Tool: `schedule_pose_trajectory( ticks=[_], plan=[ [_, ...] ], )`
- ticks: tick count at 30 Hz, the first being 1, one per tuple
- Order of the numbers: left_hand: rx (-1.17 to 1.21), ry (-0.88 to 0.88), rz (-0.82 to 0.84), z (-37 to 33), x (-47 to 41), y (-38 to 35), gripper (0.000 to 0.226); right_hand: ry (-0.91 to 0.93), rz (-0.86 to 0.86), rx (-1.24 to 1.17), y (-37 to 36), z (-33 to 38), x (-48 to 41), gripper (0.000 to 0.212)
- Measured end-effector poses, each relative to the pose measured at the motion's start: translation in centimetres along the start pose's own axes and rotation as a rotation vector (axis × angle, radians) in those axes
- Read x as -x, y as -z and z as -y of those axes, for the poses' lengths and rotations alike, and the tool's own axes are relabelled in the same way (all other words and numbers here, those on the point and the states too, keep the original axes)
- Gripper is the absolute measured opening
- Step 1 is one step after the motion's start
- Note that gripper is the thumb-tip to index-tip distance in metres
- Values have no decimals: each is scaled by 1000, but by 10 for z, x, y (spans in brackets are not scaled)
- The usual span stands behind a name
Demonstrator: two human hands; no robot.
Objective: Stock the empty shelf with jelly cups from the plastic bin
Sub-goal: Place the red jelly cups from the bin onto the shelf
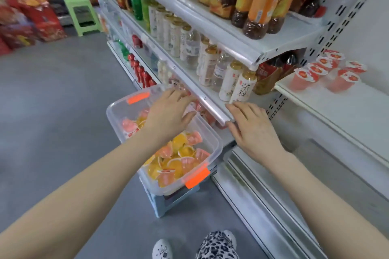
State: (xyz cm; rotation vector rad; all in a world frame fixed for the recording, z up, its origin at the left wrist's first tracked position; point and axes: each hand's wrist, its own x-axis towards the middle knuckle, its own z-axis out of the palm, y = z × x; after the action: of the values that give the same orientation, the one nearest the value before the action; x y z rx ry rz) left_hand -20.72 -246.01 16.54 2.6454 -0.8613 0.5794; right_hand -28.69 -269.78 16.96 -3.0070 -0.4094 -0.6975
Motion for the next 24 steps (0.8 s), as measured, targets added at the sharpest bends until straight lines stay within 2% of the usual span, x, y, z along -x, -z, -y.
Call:
schedule_pose_trajectory(
  ticks=[6, 8, 11, 13, 17, 21, 24],
  plan=[
    [24, 281, 237, 57, 85, -25, 32, 104, 274, -152, -71, 55, 1, 45],
    [39, 361, 312, 67, 104, -37, 33, 143, 376, -139, -95, 59, -5, 47],
    [33, 434, 387, 78, 123, -54, 33, 164, 580, -91, -122, 62, -25, 60],
    [3, 445, 396, 82, 131, -64, 28, 226, 686, -7, -137, 66, -40, 55],
    [-25, 421, 329, 83, 135, -73, 23, 296, 772, 248, -169, 70, -57, 43],
    [-26, 413, 281, 84, 138, -78, 20, 309, 790, 350, -186, 70, -58, 48],
    [-15, 427, 290, 84, 138, -80, 21, 346, 818, 349, -187, 68, -60, 68]
  ],
)
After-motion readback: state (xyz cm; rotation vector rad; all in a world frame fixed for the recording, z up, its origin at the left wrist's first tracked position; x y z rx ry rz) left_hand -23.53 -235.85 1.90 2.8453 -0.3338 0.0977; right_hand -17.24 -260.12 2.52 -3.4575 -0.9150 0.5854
